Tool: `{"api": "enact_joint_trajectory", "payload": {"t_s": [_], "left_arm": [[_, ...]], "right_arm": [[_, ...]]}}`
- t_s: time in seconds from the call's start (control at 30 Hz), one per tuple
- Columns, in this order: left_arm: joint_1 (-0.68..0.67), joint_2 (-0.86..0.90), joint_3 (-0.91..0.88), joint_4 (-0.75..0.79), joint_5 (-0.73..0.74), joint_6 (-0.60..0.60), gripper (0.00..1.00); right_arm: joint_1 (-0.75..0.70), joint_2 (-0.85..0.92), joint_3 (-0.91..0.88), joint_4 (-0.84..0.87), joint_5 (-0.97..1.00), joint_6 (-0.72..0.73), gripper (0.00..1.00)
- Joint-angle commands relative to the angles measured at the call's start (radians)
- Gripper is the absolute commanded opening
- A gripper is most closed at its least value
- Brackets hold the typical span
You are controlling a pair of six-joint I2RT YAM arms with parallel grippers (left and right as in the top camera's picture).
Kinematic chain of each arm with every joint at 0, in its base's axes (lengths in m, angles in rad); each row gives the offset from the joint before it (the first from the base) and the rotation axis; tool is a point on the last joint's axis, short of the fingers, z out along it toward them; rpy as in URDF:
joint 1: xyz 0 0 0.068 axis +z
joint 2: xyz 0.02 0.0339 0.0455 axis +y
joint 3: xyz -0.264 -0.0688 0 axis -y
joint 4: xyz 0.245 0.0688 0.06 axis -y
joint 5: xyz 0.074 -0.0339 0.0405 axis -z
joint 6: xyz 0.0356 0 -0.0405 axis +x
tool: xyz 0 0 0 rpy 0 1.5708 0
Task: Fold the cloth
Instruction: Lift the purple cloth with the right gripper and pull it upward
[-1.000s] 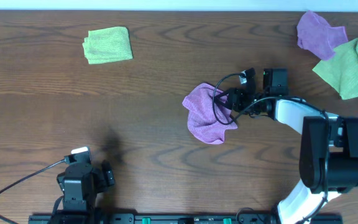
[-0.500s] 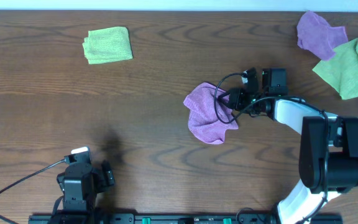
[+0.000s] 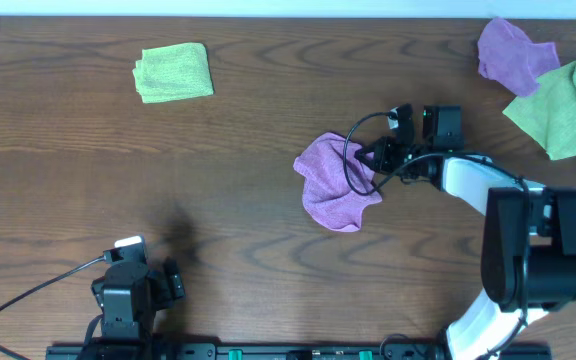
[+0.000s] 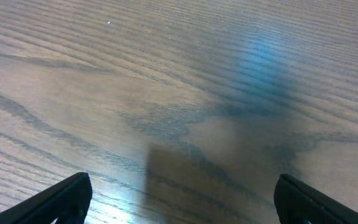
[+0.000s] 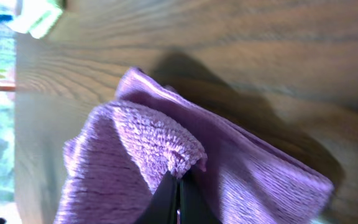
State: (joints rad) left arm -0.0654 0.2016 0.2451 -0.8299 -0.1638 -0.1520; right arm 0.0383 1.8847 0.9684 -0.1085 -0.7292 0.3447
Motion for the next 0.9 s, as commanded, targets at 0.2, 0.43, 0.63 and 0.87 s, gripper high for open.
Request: {"api": "enact_joint_trajectory", "payload": {"t_s": [0.2,0.43,0.63,0.87], "left_arm": [[0.006,-0.006,-0.009,-0.064,-0.015,0.025,0.95],[0.006,-0.006,-0.009,-0.064,-0.015,0.025,0.95],[0.006,-0.006,-0.009,-0.064,-0.015,0.026,0.95],[0.006,-0.006,-0.009,-0.064,-0.015,0.026,0.95]], "right_arm": [[0.031,-0.195,0.436,-0.502,-0.049,-0.351,0.01],[0.062,-0.196,0.865,-0.818,0.121,-0.520,0.01],[0.092,-0.196,1.012,-0.925,0.236,-0.551,0.01],[0.306,-0.183,1.006,-1.110,0.383,-0.603,0.01]]}}
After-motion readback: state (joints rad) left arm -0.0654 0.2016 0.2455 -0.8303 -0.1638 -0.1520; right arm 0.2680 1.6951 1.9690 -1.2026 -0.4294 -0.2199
